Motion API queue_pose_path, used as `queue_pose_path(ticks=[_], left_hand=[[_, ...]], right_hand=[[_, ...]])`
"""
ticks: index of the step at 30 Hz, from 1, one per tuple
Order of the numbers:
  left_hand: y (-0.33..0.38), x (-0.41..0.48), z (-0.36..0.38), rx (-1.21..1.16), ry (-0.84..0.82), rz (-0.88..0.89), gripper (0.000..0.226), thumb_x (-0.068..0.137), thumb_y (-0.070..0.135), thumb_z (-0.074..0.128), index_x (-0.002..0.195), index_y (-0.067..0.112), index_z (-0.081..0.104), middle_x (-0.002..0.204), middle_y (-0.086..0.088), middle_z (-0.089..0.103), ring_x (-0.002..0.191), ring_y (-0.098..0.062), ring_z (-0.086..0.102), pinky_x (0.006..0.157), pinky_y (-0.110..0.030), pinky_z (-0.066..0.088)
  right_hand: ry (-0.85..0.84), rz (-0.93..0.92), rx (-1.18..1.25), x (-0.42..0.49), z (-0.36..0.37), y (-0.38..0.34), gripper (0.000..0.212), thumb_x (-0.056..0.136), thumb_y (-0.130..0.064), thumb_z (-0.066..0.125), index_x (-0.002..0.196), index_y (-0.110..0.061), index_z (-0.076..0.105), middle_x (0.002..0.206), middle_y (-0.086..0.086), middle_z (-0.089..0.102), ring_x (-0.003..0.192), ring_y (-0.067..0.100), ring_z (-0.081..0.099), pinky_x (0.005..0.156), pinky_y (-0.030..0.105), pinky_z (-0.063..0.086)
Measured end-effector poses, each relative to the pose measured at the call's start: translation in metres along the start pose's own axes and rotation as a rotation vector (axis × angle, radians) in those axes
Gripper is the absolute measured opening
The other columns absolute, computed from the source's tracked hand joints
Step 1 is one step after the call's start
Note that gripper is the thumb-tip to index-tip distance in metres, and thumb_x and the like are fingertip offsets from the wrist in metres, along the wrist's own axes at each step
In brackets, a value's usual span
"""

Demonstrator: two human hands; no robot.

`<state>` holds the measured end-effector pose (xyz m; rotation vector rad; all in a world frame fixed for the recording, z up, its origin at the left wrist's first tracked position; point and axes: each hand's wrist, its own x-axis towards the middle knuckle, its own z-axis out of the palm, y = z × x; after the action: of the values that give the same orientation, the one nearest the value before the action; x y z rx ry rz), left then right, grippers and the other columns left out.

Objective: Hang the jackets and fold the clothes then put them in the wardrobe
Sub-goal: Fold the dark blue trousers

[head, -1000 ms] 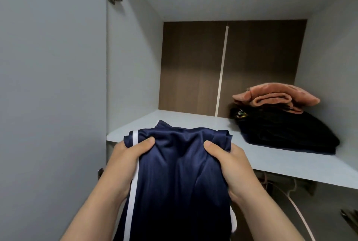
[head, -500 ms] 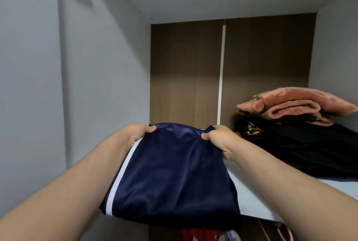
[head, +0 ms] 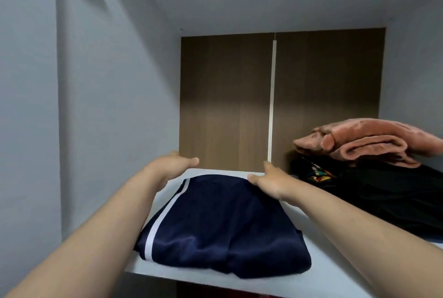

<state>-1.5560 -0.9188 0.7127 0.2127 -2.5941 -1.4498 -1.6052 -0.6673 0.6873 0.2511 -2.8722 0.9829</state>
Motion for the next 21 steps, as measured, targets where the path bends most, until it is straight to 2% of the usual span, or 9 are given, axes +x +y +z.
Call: queue_pose_path(ticks=[1, 3, 5, 7, 9, 11, 13, 17, 21], left_hand=[[0.004, -0.012, -0.006, 0.007, 0.004, 0.086, 0.070, 0.093, 0.053, 0.058, 0.152, 0.024, 0.034, 0.157, 0.003, 0.035, 0.141, -0.021, 0.036, 0.115, -0.040, 0.029], [0.011, -0.049, -0.009, 0.119, -0.102, 0.225, 0.068, 0.084, 0.065, 0.058, 0.145, 0.039, 0.043, 0.151, 0.016, 0.042, 0.132, -0.008, 0.041, 0.106, -0.029, 0.030], [0.013, -0.080, 0.004, 0.398, -0.231, 0.226, 0.073, 0.076, 0.071, 0.051, 0.144, 0.048, 0.039, 0.149, 0.021, 0.041, 0.133, -0.006, 0.042, 0.101, -0.026, 0.031], [0.006, -0.084, 0.027, 0.720, -0.274, 0.167, 0.069, 0.088, 0.066, 0.042, 0.152, 0.044, 0.025, 0.161, 0.013, 0.026, 0.145, -0.015, 0.030, 0.107, -0.032, 0.027], [-0.005, -0.073, 0.048, 0.868, -0.275, 0.111, 0.064, 0.100, 0.057, 0.030, 0.157, 0.035, 0.012, 0.167, -0.001, 0.003, 0.152, -0.025, 0.013, 0.117, -0.041, 0.018], [-0.019, -0.061, 0.058, 0.889, -0.267, 0.059, 0.062, 0.103, 0.052, 0.021, 0.158, 0.033, -0.001, 0.166, -0.005, -0.011, 0.153, -0.030, -0.005, 0.122, -0.051, 0.009], [-0.035, -0.047, 0.061, 0.898, -0.218, 0.063, 0.061, 0.103, 0.050, 0.016, 0.157, 0.033, -0.007, 0.165, -0.003, -0.015, 0.152, -0.028, -0.012, 0.120, -0.057, 0.009], [-0.054, -0.016, 0.063, 0.992, -0.182, 0.147, 0.062, 0.101, 0.050, 0.010, 0.157, 0.029, -0.006, 0.166, -0.007, -0.011, 0.152, -0.030, -0.012, 0.120, -0.056, 0.011], [-0.057, 0.013, 0.055, 0.932, -0.152, 0.100, 0.062, 0.102, 0.053, 0.014, 0.157, 0.031, -0.005, 0.166, -0.006, -0.009, 0.152, -0.029, -0.010, 0.122, -0.052, 0.010]], right_hand=[[-0.019, -0.085, -0.080, -0.007, -0.004, -0.004, 0.079, 0.094, -0.061, 0.045, 0.157, -0.021, 0.021, 0.164, 0.003, 0.023, 0.148, 0.025, 0.028, 0.113, 0.035, 0.029], [-0.117, -0.232, -0.198, -0.027, -0.007, -0.011, 0.084, 0.088, -0.075, 0.036, 0.156, -0.028, 0.026, 0.165, -0.004, 0.018, 0.151, 0.018, 0.018, 0.113, 0.031, 0.021], [-0.215, -0.270, -0.279, -0.050, -0.001, -0.011, 0.092, 0.078, -0.085, 0.029, 0.156, -0.036, 0.024, 0.166, -0.008, 0.012, 0.153, 0.013, 0.010, 0.112, 0.028, 0.017], [-0.276, -0.248, -0.320, -0.064, 0.009, -0.004, 0.089, 0.083, -0.083, 0.030, 0.157, -0.038, 0.014, 0.167, -0.006, 0.000, 0.154, 0.012, -0.001, 0.119, 0.031, 0.008], [-0.310, -0.189, -0.315, -0.068, 0.020, 0.005, 0.083, 0.090, -0.076, 0.035, 0.159, -0.038, 0.008, 0.167, -0.004, -0.008, 0.154, 0.014, -0.006, 0.122, 0.033, 0.002], [-0.306, -0.150, -0.278, -0.064, 0.028, 0.010, 0.080, 0.093, -0.070, 0.039, 0.159, -0.038, 0.006, 0.167, -0.003, -0.011, 0.154, 0.015, -0.007, 0.122, 0.032, 0.001], [-0.287, -0.152, -0.249, -0.054, 0.033, 0.014, 0.080, 0.094, -0.067, 0.042, 0.159, -0.037, 0.005, 0.167, -0.003, -0.012, 0.154, 0.014, -0.008, 0.122, 0.032, 0.000], [-0.272, -0.157, -0.246, -0.030, 0.041, 0.019, 0.085, 0.092, -0.069, 0.043, 0.159, -0.035, 0.003, 0.167, -0.005, -0.010, 0.153, 0.013, -0.009, 0.122, 0.032, 0.000], [-0.260, -0.163, -0.194, 0.003, 0.054, 0.012, 0.086, 0.091, -0.067, 0.047, 0.159, -0.035, 0.006, 0.167, -0.005, -0.008, 0.154, 0.014, -0.006, 0.123, 0.033, 0.002]])
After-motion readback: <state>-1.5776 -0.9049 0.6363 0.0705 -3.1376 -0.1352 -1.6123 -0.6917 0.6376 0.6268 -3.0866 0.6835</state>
